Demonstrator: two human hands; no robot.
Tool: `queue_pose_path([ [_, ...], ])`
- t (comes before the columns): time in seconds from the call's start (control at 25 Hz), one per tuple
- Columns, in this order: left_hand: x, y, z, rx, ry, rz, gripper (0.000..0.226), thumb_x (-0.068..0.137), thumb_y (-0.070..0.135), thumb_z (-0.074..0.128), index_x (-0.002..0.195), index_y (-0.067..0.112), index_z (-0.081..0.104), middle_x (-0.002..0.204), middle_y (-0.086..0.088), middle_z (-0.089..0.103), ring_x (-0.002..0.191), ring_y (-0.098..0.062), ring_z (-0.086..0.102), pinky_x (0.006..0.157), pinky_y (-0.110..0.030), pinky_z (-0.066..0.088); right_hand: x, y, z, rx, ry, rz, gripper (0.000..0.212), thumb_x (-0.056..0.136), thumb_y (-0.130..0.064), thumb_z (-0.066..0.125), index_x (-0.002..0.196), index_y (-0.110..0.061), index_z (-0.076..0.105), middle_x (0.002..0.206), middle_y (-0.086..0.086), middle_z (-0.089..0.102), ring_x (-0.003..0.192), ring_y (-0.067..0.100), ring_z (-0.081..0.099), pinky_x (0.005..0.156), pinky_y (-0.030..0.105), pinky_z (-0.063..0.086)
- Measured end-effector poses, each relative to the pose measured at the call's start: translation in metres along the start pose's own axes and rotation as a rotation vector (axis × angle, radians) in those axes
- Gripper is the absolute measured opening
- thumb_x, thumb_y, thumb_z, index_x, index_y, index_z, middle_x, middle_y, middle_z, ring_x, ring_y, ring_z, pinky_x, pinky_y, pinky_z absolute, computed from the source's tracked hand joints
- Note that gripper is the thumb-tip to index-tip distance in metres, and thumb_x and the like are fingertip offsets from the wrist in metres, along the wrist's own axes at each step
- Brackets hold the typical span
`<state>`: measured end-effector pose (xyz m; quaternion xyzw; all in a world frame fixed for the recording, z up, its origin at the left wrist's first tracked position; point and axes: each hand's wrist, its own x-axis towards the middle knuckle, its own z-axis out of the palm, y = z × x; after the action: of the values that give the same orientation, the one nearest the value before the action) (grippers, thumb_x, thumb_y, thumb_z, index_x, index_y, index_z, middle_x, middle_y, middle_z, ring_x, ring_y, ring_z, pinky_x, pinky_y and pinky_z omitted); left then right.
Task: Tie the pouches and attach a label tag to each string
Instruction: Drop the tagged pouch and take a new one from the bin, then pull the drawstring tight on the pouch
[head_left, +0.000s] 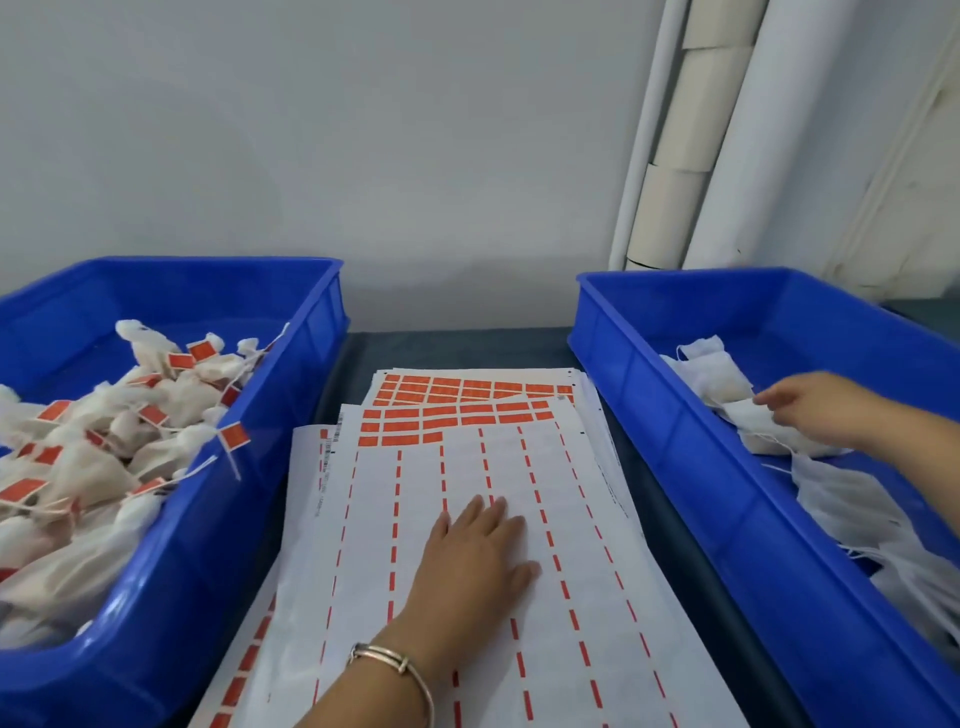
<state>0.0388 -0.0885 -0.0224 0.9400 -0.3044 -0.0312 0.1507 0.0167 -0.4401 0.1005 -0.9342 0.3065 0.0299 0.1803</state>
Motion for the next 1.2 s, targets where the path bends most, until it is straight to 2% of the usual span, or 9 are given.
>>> queue_pose_path([
  [0.12, 0.000, -0.003, 0.009, 0.029, 0.043, -0.013, 0.053, 0.094, 0.056, 0.025, 0.143, 0.037, 0.022, 0.156, 0.013, 0.010, 0.144, -0.012, 0.002, 0.112, -0.035, -0.006, 0.019, 0.012, 0.020, -0.163, -0.084, -0.052, 0.049, 0.094, -0.011, 0.050, 0.142, -0.020, 0.042, 0.141, 0.009, 0.045, 0.123, 0.030, 0.045, 0.096, 0.036, 0.040],
  [0.24, 0.000, -0.004, 0.012, 0.013, 0.070, -0.032, 0.055, 0.092, 0.059, 0.023, 0.143, 0.039, 0.021, 0.155, 0.018, 0.008, 0.144, -0.009, 0.001, 0.108, -0.032, -0.010, 0.033, 0.002, 0.042, 0.013, -0.060, -0.074, 0.049, 0.093, -0.024, 0.055, 0.140, -0.021, 0.043, 0.136, 0.008, 0.051, 0.120, 0.029, 0.049, 0.093, 0.036, 0.039],
  [0.36, 0.001, -0.004, 0.014, 0.006, 0.074, -0.052, 0.057, 0.090, 0.062, 0.022, 0.143, 0.041, 0.019, 0.154, 0.022, 0.007, 0.143, -0.006, 0.000, 0.108, -0.031, -0.012, 0.039, -0.017, 0.061, 0.226, -0.038, -0.149, 0.014, 0.090, -0.018, 0.053, 0.097, -0.011, 0.062, 0.091, 0.003, 0.068, 0.085, 0.024, 0.060, 0.076, 0.034, 0.042],
  [0.48, 0.002, -0.004, 0.017, -0.010, 0.102, -0.071, 0.057, 0.088, 0.064, 0.022, 0.141, 0.043, 0.022, 0.153, 0.024, 0.010, 0.143, -0.004, 0.003, 0.108, -0.029, -0.011, 0.039, -0.028, 0.063, 0.379, 0.058, -0.080, 0.022, 0.088, -0.009, 0.054, 0.066, -0.012, 0.054, 0.067, 0.002, 0.056, 0.071, 0.023, 0.050, 0.066, 0.032, 0.038],
  [0.6, 0.002, -0.003, 0.018, -0.030, 0.117, -0.078, 0.057, 0.087, 0.065, 0.023, 0.139, 0.044, 0.024, 0.153, 0.025, 0.012, 0.143, -0.004, 0.005, 0.108, -0.029, -0.010, 0.038, -0.024, 0.055, 0.385, 0.031, -0.059, 0.003, 0.084, -0.011, 0.063, 0.086, -0.013, 0.060, 0.079, 0.001, 0.064, 0.073, 0.021, 0.059, 0.059, 0.027, 0.041],
  [0.8, 0.002, -0.004, 0.018, -0.045, 0.125, -0.064, 0.056, 0.087, 0.064, 0.026, 0.138, 0.042, 0.029, 0.153, 0.022, 0.016, 0.143, -0.006, 0.007, 0.109, -0.031, -0.007, 0.032, -0.015, 0.025, 0.740, 0.050, 0.039, 0.045, 0.079, -0.004, 0.072, 0.122, -0.009, 0.060, 0.113, 0.010, 0.062, 0.093, 0.022, 0.062, 0.086, 0.033, 0.048],
  [0.88, 0.003, -0.005, 0.017, -0.066, 0.133, -0.065, 0.054, 0.088, 0.062, 0.029, 0.137, 0.041, 0.032, 0.153, 0.022, 0.018, 0.143, -0.006, 0.008, 0.109, -0.030, -0.007, 0.020, -0.023, 0.007, 0.922, 0.068, -0.031, 0.041, 0.078, 0.003, 0.068, 0.117, -0.008, 0.061, 0.114, 0.014, 0.065, 0.087, 0.020, 0.064, 0.082, 0.031, 0.048],
  [1.04, 0.003, -0.007, 0.017, -0.106, 0.139, -0.065, 0.049, 0.090, 0.057, 0.036, 0.136, 0.039, 0.038, 0.151, 0.021, 0.023, 0.142, -0.005, 0.013, 0.109, -0.028, -0.004, -0.012, -0.059, -0.015, 0.876, 0.127, -0.205, 0.020, 0.080, -0.007, 0.069, 0.095, -0.020, 0.066, 0.099, 0.000, 0.071, 0.081, 0.010, 0.067, 0.073, 0.025, 0.051],
  [1.2, 0.001, -0.004, 0.004, -0.407, 0.216, -0.145, 0.034, 0.090, 0.051, 0.050, 0.123, 0.046, 0.046, 0.137, 0.025, 0.042, 0.122, 0.003, 0.036, 0.104, -0.020, 0.023, -0.054, -0.113, -0.009, 0.818, 0.115, -0.397, 0.006, 0.082, -0.019, 0.070, 0.084, -0.024, 0.067, 0.082, -0.011, 0.072, 0.070, 0.000, 0.067, 0.059, 0.012, 0.051],
])
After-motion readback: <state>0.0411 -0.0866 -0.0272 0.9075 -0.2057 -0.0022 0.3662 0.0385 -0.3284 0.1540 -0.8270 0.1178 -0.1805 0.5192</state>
